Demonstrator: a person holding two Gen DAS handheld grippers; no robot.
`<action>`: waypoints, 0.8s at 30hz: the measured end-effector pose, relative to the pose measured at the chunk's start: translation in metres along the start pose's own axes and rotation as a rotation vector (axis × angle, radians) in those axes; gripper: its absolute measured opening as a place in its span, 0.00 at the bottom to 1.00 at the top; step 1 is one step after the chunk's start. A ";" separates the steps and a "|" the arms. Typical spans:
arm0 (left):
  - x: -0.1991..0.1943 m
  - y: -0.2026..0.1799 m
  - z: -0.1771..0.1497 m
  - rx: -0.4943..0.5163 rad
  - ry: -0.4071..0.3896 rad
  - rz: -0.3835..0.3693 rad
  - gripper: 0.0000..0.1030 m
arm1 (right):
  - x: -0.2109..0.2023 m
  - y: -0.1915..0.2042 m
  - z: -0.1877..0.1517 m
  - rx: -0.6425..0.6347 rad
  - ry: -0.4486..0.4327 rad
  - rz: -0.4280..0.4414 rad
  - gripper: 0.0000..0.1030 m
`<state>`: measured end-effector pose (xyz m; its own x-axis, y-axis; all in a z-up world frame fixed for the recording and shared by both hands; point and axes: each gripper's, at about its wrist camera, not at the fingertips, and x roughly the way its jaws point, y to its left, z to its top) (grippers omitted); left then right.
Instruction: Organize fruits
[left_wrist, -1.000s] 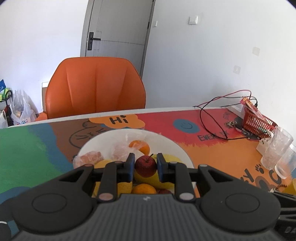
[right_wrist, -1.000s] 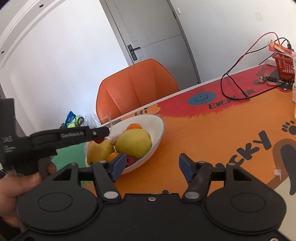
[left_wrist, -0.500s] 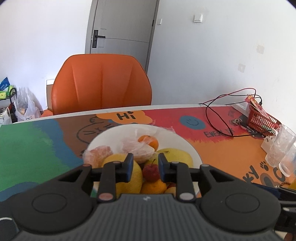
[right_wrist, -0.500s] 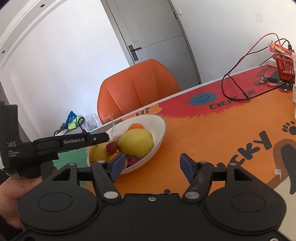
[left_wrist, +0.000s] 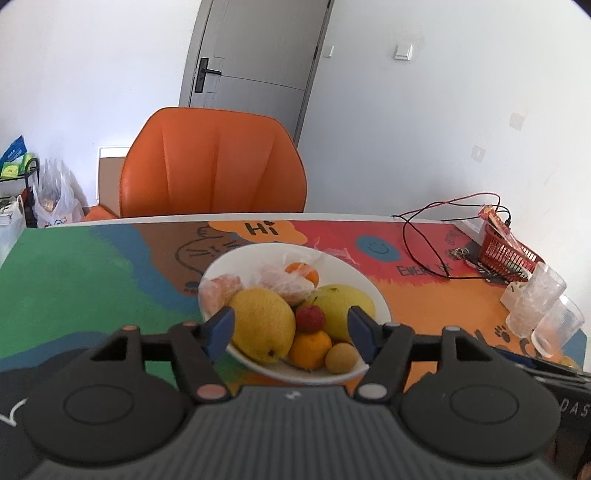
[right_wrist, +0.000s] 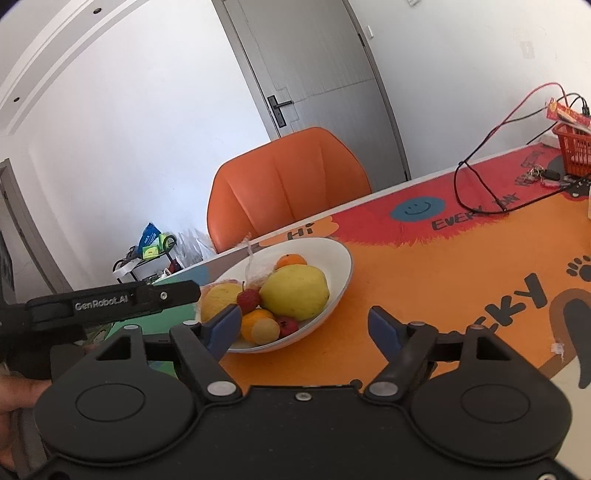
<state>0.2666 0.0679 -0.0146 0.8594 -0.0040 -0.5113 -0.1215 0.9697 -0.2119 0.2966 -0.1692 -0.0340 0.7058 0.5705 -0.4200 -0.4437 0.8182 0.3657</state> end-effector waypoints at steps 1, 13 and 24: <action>-0.004 0.001 -0.001 -0.002 -0.002 -0.004 0.65 | -0.003 0.002 0.000 -0.006 -0.004 -0.004 0.75; -0.049 0.008 -0.014 -0.042 -0.048 -0.020 0.96 | -0.031 0.019 -0.003 -0.028 -0.039 -0.016 1.00; -0.089 0.007 -0.022 -0.024 -0.077 -0.034 1.00 | -0.058 0.028 -0.006 -0.023 -0.055 -0.030 1.00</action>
<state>0.1783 0.0695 0.0106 0.8988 -0.0168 -0.4380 -0.1029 0.9633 -0.2481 0.2398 -0.1792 -0.0048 0.7478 0.5413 -0.3844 -0.4337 0.8367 0.3344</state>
